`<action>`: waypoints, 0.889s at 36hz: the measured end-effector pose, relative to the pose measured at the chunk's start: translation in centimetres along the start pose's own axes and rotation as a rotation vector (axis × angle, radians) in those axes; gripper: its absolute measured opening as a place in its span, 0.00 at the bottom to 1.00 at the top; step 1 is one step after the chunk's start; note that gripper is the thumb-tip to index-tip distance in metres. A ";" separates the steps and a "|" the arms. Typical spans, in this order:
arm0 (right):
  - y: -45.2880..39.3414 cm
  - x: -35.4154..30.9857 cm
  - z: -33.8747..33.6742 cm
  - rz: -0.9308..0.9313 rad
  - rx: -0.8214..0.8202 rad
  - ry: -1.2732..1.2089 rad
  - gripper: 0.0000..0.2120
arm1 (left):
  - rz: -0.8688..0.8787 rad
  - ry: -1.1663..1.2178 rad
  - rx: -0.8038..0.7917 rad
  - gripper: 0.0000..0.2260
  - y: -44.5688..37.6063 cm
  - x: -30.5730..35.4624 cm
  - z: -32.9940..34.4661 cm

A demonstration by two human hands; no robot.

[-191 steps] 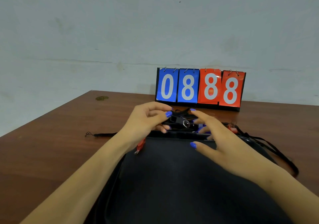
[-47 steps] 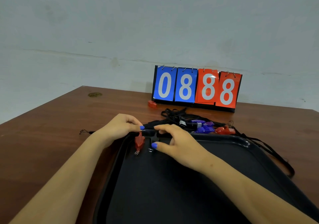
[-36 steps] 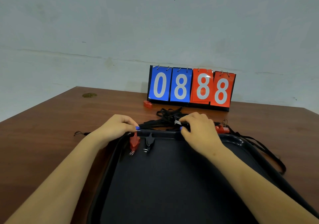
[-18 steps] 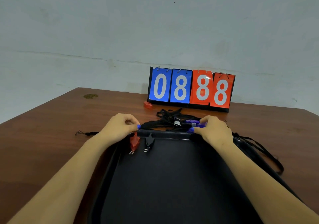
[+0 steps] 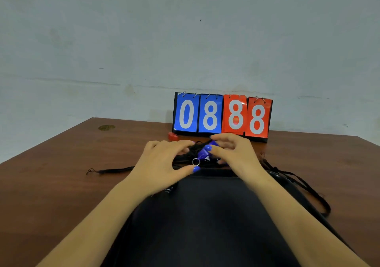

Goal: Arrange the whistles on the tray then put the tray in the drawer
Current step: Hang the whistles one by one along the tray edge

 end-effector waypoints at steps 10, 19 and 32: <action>0.6 -0.7 2.1 -0.007 -0.206 -0.187 0.15 | 0.009 0.267 -0.010 0.14 0.2 0.6 0.5; 0.5 -0.7 1.5 0.019 -0.211 -0.300 0.09 | -0.074 0.622 -0.042 0.23 0.2 1.0 0.5; 0.9 -1.0 2.2 -0.089 -0.316 0.110 0.30 | -0.126 0.862 -0.078 0.20 0.0 0.5 0.8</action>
Point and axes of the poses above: each hand's wrist, its own y-axis away from the middle knuckle, its own z-axis out of the palm, x = y × z, the point moved 3 cm from there along -y, towards the middle knuckle, and after that the axes turned 13 degrees about -x, right-handed, at the moved point
